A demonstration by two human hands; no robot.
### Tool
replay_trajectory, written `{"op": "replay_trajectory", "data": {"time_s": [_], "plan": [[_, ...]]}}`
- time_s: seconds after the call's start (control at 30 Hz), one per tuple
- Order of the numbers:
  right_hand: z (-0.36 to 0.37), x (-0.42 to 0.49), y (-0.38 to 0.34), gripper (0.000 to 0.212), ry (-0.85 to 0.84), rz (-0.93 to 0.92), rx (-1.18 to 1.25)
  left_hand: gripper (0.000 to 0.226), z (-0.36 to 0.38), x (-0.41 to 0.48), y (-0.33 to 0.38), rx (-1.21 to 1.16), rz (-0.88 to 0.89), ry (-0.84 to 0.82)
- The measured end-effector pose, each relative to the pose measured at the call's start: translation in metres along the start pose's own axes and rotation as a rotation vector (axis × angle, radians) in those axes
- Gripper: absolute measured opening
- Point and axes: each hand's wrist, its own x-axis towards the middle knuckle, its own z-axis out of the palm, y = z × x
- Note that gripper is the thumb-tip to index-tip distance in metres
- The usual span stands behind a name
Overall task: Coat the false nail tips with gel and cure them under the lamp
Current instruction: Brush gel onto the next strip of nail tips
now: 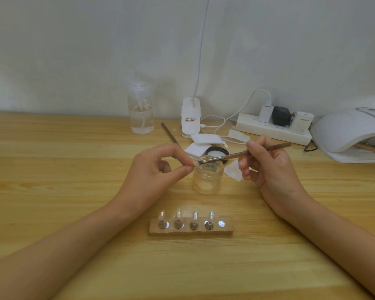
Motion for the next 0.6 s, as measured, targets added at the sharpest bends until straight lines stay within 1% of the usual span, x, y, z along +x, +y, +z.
{"op": "replay_trajectory", "data": {"time_s": [0.07, 0.13, 0.23, 0.37, 0.47, 0.5, 0.6], "plan": [[-0.002, 0.0006, 0.0006, 0.02, 0.043, 0.003, 0.027, 0.011, 0.0003, -0.0002, 0.0, 0.002, -0.002, -0.009], [-0.0015, 0.0004, -0.0011, 0.02, 0.01, -0.016, 0.046, 0.011, 0.0005, -0.0003, 0.0002, 0.004, -0.003, -0.014], [0.001, -0.0013, -0.0016, 0.02, -0.034, -0.025, -0.005, 0.01, 0.0006, -0.0005, 0.0004, 0.004, -0.017, -0.011], [-0.001, 0.0008, 0.0003, 0.023, 0.046, -0.008, 0.009, 0.01, 0.0019, 0.0, 0.0008, 0.001, -0.028, -0.006], [0.0003, 0.001, 0.0001, 0.022, -0.03, -0.026, 0.023, 0.011, 0.0025, 0.0008, 0.0, -0.005, -0.038, -0.004], [0.0006, 0.0005, 0.0004, 0.021, -0.032, -0.023, 0.011, 0.011, 0.0026, 0.0007, 0.0002, -0.005, -0.041, -0.004], [-0.0016, 0.0011, 0.0011, 0.025, 0.045, 0.004, 0.002, 0.01, 0.0031, 0.0009, 0.0007, -0.005, -0.047, -0.005]]}}
